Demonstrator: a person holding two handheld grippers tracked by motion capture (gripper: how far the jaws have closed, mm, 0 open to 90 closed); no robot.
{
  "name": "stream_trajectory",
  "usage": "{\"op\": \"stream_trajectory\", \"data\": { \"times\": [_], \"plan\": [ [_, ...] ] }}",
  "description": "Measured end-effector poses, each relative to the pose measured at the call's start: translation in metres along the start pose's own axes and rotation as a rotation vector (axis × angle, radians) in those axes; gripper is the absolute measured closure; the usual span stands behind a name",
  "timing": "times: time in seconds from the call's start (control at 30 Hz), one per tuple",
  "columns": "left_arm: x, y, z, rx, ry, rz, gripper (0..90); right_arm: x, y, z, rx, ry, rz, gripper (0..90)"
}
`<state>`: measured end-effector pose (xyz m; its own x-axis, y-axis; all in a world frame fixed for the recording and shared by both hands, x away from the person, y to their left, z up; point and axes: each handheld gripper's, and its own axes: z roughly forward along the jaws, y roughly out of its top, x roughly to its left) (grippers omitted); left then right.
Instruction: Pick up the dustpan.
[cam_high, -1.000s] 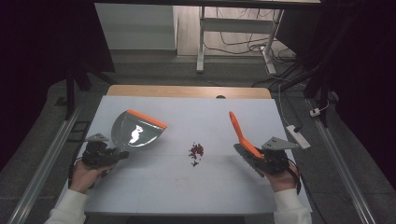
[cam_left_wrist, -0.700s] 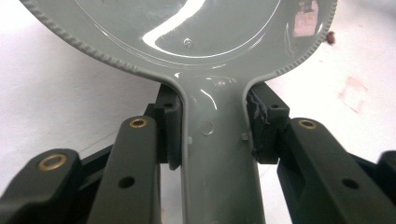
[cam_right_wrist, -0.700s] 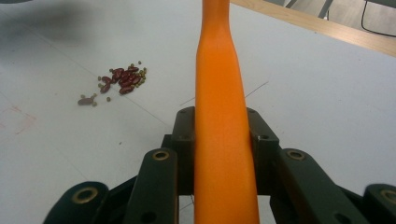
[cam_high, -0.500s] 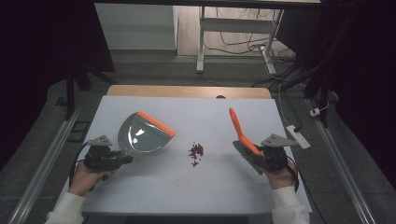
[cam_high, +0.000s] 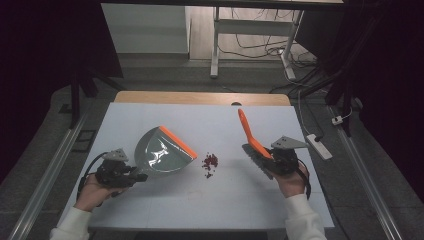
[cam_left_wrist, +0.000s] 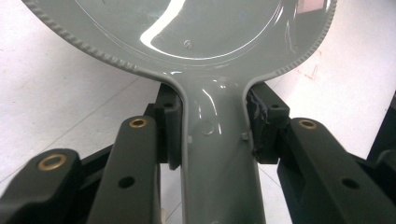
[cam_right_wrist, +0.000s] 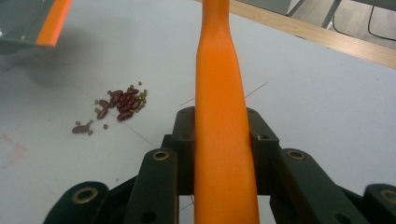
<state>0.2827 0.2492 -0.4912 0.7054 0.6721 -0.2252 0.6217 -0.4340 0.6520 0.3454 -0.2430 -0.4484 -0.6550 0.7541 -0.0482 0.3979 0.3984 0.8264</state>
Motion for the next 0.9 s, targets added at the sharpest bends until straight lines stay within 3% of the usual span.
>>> {"op": "stream_trajectory", "data": {
  "times": [0.5, 0.7, 0.9],
  "plan": [
    [-0.016, 0.004, 0.013, 0.058, -0.050, 0.051, 61.4, 0.020, 0.018, 0.032, 0.016, 0.039, -0.030, 69.9],
    [-0.017, 0.004, 0.016, 0.080, -0.060, 0.065, 61.4, 0.021, 0.029, 0.040, -0.002, 0.042, -0.018, 69.8],
    [-0.020, 0.004, 0.019, 0.098, -0.087, 0.082, 61.4, 0.020, 0.037, 0.056, -0.032, 0.064, 0.026, 69.9]
  ]
}}
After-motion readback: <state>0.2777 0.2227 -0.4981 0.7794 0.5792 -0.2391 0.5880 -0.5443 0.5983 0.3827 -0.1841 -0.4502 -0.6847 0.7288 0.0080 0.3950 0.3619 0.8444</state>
